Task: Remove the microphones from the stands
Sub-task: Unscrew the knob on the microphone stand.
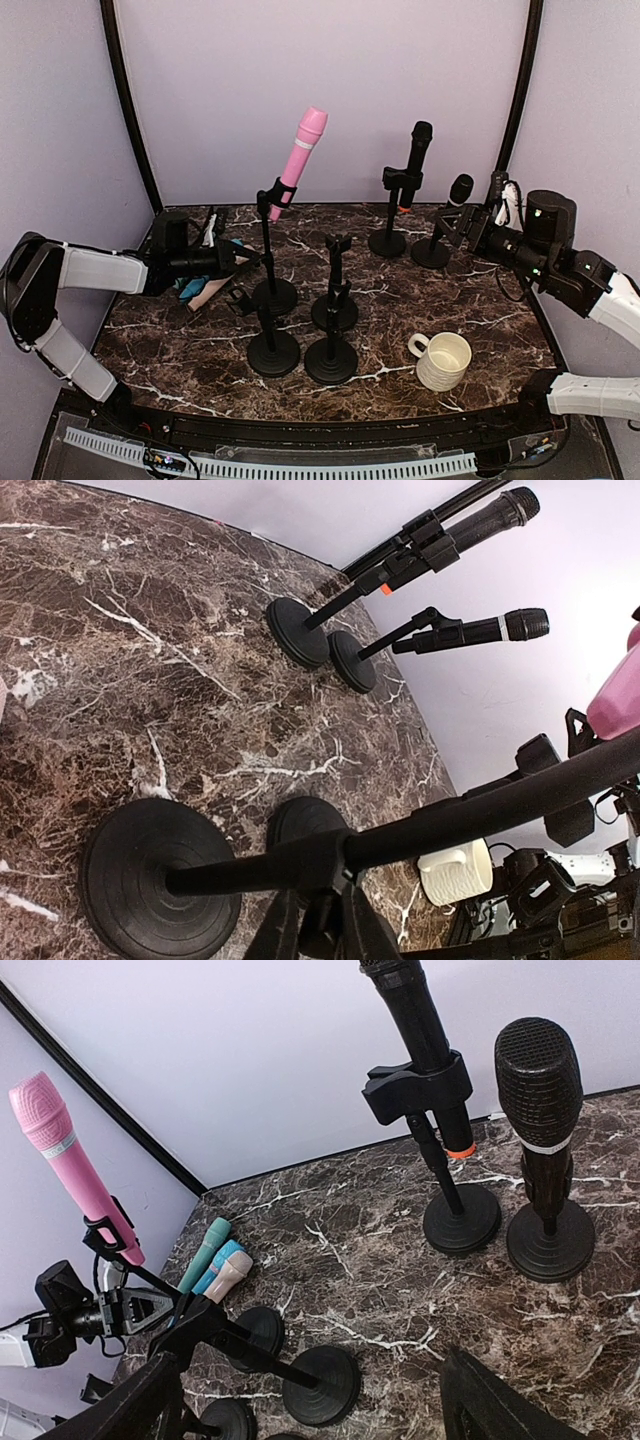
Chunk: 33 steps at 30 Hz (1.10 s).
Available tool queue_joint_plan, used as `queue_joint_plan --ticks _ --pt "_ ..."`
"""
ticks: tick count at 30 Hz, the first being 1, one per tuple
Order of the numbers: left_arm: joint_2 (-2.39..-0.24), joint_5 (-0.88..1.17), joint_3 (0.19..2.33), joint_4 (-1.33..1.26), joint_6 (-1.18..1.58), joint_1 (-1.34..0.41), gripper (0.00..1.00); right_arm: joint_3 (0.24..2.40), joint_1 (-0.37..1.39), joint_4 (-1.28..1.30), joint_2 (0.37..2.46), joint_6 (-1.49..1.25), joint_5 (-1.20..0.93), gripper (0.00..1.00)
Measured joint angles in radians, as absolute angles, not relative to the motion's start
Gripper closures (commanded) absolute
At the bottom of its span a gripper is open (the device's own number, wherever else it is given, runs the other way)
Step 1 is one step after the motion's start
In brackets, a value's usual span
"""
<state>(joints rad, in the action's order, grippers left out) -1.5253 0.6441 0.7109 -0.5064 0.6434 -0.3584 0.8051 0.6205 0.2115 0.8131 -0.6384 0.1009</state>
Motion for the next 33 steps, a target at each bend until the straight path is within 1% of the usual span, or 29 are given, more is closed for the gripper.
queue_joint_plan --ticks 9,18,21,23,25,27,29,31,33 --pt "-1.525 0.638 0.706 -0.507 0.697 -0.359 0.93 0.805 0.620 0.237 0.813 -0.637 0.105 0.10" --pt "-1.525 0.646 0.691 -0.528 0.770 -0.358 0.93 0.805 0.620 0.242 0.813 -0.637 0.106 0.10" --pt "-1.525 0.649 0.690 -0.528 0.778 -0.358 0.92 0.805 0.620 0.244 0.810 -0.638 0.106 0.10" --pt "-1.525 0.650 0.690 -0.528 0.778 -0.358 0.87 0.805 0.620 0.245 0.803 -0.638 0.107 0.10" --pt "-1.525 0.649 0.690 -0.527 0.772 -0.358 0.81 0.803 0.620 0.245 0.793 -0.638 0.110 0.10" --pt "-1.522 0.640 0.694 -0.516 0.756 -0.358 0.73 0.803 0.620 0.245 0.785 -0.638 0.112 0.10" --pt "-1.513 0.616 0.706 -0.473 0.722 -0.360 0.60 0.803 0.620 0.246 0.782 -0.638 0.113 0.10" --pt "-1.501 0.586 0.726 -0.408 0.674 -0.363 0.53 0.803 0.620 0.249 0.782 -0.637 0.113 0.10" --pt "-1.482 0.550 0.753 -0.326 0.616 -0.363 0.48 0.803 0.620 0.252 0.784 -0.636 0.113 0.10"
